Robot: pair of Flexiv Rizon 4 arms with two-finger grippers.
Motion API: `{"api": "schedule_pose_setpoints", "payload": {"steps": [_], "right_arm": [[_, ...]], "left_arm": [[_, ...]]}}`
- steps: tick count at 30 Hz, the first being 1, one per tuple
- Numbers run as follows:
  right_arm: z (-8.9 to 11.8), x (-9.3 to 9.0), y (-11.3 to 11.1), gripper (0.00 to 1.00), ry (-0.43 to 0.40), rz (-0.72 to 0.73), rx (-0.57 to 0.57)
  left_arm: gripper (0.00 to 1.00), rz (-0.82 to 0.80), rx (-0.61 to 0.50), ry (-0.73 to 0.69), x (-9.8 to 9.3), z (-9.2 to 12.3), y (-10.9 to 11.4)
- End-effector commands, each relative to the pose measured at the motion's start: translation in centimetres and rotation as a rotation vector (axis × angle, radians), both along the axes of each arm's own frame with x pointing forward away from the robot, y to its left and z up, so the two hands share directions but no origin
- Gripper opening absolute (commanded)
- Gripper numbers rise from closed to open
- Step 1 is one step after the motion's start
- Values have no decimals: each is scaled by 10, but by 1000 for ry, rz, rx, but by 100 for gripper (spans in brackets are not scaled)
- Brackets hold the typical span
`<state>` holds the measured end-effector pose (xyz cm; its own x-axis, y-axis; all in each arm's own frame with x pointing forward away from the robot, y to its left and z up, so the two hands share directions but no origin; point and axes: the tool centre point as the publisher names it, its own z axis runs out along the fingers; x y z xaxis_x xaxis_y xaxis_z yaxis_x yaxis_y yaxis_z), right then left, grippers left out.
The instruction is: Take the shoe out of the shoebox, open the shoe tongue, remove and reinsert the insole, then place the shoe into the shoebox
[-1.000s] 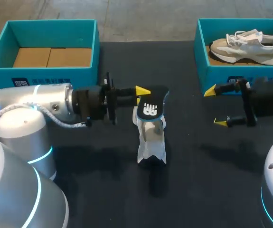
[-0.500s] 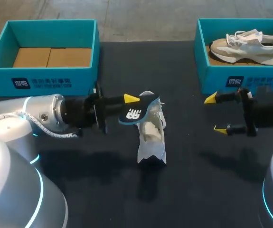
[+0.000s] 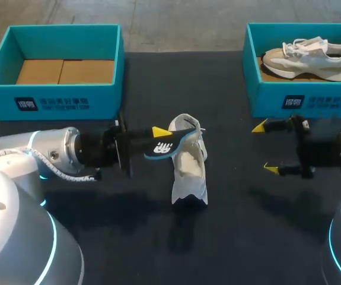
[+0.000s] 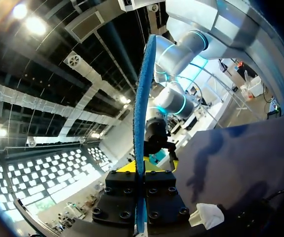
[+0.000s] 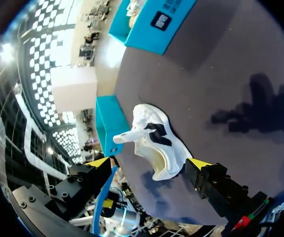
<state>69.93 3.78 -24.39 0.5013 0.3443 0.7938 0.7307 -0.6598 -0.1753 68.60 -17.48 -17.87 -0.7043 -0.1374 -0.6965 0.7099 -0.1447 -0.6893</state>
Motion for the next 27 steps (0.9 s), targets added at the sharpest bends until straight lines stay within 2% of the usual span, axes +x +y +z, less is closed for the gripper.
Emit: {"api": "schedule_pose_setpoints", "payload": {"steps": [1, 7, 14, 21, 27], "right_arm": [[-19, 2, 14, 100, -38, -158, -45], [-32, 5, 21, 100, -28, -149, -24], [-40, 4, 38, 100, 1, -103, -13], [-29, -1, 62, 100, -28, -40, 6], [-24, -1, 72, 100, -21, -7, -10]], "left_arm": [[0, 13, -8, 4, -4, -9, 1], [0, 1, -16, 9, -5, -11, -5], [0, -3, -35, 20, -5, -19, -13], [0, 1, -45, 23, -3, -19, -17], [0, 8, -52, 65, -5, -21, -13]]}}
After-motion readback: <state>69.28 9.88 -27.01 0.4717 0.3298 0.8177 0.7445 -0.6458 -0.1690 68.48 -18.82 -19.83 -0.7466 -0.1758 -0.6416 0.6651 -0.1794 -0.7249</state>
